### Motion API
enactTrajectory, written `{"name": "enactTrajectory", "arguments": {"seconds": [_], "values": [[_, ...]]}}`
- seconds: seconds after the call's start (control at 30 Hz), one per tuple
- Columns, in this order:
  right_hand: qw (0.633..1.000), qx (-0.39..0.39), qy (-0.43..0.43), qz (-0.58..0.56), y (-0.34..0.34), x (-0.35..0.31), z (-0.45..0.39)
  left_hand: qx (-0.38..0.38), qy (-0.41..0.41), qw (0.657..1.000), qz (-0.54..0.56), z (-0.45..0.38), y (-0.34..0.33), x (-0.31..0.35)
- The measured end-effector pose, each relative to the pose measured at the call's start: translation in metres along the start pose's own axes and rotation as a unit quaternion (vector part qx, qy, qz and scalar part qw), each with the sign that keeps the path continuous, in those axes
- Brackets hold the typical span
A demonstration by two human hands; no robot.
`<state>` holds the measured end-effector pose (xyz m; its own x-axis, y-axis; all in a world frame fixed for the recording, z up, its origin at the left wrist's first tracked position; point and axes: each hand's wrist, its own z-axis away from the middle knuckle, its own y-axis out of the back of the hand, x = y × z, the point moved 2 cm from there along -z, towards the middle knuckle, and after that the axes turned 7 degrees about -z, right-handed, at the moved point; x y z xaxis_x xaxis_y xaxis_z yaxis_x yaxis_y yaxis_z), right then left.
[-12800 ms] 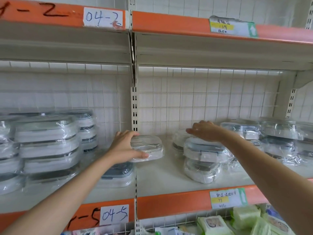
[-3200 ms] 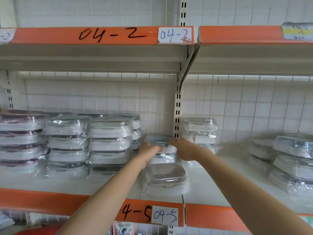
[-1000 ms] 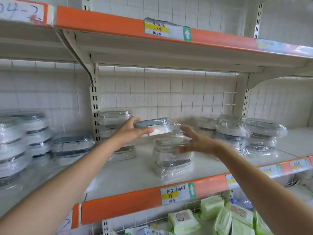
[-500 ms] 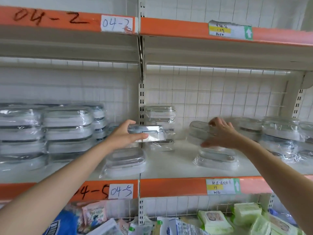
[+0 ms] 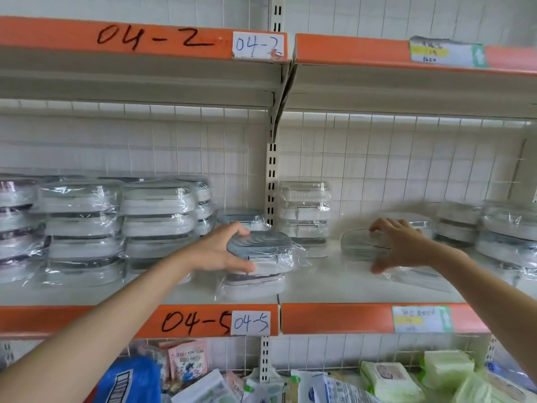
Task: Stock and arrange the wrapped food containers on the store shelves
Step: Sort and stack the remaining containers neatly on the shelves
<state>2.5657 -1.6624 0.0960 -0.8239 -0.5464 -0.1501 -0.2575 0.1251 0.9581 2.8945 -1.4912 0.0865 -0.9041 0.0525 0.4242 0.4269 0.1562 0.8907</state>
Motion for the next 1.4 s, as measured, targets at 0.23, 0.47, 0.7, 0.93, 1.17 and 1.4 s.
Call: {"name": "enactTrajectory", "arguments": {"seconds": [0.23,0.47,0.7,0.93,1.17,1.4], "values": [[0.99,-0.077,0.083,-0.084,-0.028,-0.046,-0.004,-0.043,0.006,0.998,0.041,0.008,0.009,-0.006],[0.921,-0.103,0.139,-0.348,-0.009,-0.102,-0.009,0.057,0.018,0.996,0.06,0.008,0.003,-0.01],[0.944,-0.016,0.241,-0.224,-0.011,-0.181,-0.041,0.172,-0.006,0.985,-0.006,-0.007,0.02,0.005],[0.968,0.095,0.193,-0.131,-0.007,-0.222,-0.096,0.119,-0.02,0.982,-0.143,0.02,0.012,-0.011],[0.961,0.104,0.182,-0.182,0.011,-0.234,-0.127,0.108,-0.034,0.981,-0.155,0.02,0.014,-0.017],[0.977,0.121,0.172,0.033,-0.024,-0.234,-0.142,0.108,-0.027,0.982,-0.155,0.002,0.014,-0.023]]}}
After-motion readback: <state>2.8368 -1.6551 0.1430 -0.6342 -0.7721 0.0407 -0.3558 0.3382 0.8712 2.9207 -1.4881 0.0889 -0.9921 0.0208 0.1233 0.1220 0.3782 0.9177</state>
